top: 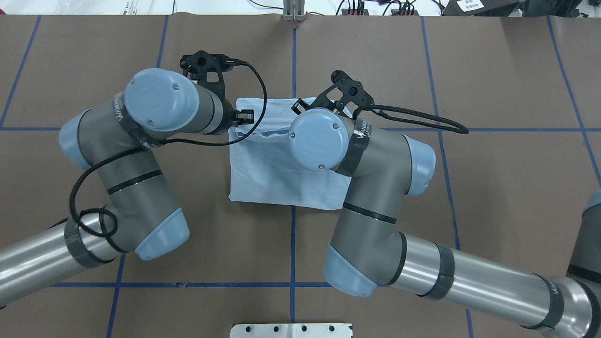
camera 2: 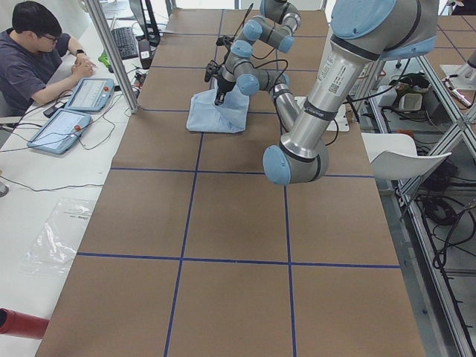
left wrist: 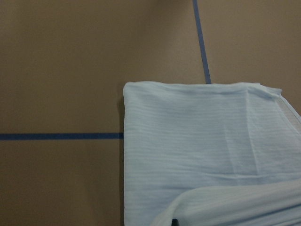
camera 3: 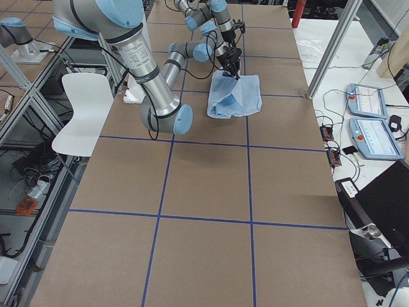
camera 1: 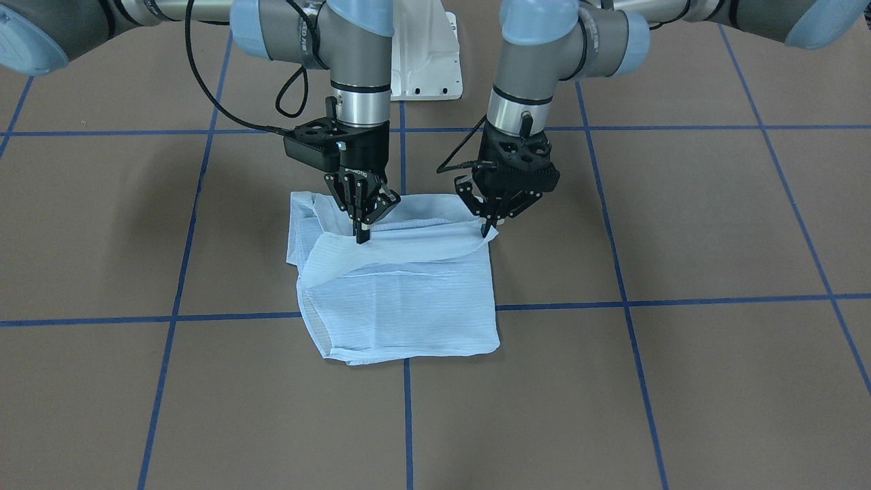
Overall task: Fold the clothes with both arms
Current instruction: 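Lift the near edge with both grippers and fold it toward the far edge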
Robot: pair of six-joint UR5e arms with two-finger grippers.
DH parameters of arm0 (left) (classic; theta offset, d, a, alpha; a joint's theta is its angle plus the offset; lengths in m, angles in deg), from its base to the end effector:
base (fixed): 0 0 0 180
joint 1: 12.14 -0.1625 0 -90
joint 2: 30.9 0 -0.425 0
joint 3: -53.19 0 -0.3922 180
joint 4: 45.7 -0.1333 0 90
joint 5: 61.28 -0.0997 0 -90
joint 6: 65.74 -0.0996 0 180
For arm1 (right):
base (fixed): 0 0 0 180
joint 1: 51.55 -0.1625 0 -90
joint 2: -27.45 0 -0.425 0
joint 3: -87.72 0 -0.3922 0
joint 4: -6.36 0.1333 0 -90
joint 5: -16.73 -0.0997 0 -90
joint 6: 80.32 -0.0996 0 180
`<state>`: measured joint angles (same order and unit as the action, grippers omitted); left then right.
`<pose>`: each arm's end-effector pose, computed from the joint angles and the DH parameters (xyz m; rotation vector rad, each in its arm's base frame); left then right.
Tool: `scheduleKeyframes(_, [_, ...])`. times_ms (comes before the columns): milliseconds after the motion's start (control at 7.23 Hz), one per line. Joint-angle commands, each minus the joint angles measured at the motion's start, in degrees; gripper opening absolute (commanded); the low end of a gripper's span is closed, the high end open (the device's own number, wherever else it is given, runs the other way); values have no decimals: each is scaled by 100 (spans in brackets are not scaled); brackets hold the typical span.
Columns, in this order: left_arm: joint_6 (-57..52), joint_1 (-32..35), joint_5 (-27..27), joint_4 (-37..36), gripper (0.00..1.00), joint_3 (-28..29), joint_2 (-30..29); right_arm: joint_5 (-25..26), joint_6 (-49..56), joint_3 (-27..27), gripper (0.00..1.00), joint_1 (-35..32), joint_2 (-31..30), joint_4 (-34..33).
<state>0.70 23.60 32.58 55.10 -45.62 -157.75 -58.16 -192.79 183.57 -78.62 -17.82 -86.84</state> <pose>0.4674 -0.4923 0.1939 0.4341 0.8877 -0.1618 -0.5387 -0.4542 0.1532 0.2921 -0.8426 0.9180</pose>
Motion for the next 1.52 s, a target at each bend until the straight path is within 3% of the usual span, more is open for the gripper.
scheduleKeyframes(0, [-200,257,-7,876,0,1211,-374,0,68,-740,0,-96,176,521])
scheduleKeyframes(553, [-254,293,-16,1632,0,2452,-788,0,261,-1829,0,-255,474,1223])
scheduleKeyframes(968, [-419,293,-16,1767,0,2648,-798,26,557,-2105,0,-281,528,1480])
scheduleKeyframes(1107, [-490,293,1,1941,51,2639,-789,9,847,-2105,66,-325,528,1576])
scheduleKeyframes(1245, [-665,302,19,1986,100,2605,-780,-8,1163,-2105,100,-360,554,1586])
scheduleKeyframes(1383, [-858,320,45,2248,100,2578,-754,-174,1271,-2053,100,-491,580,1586])
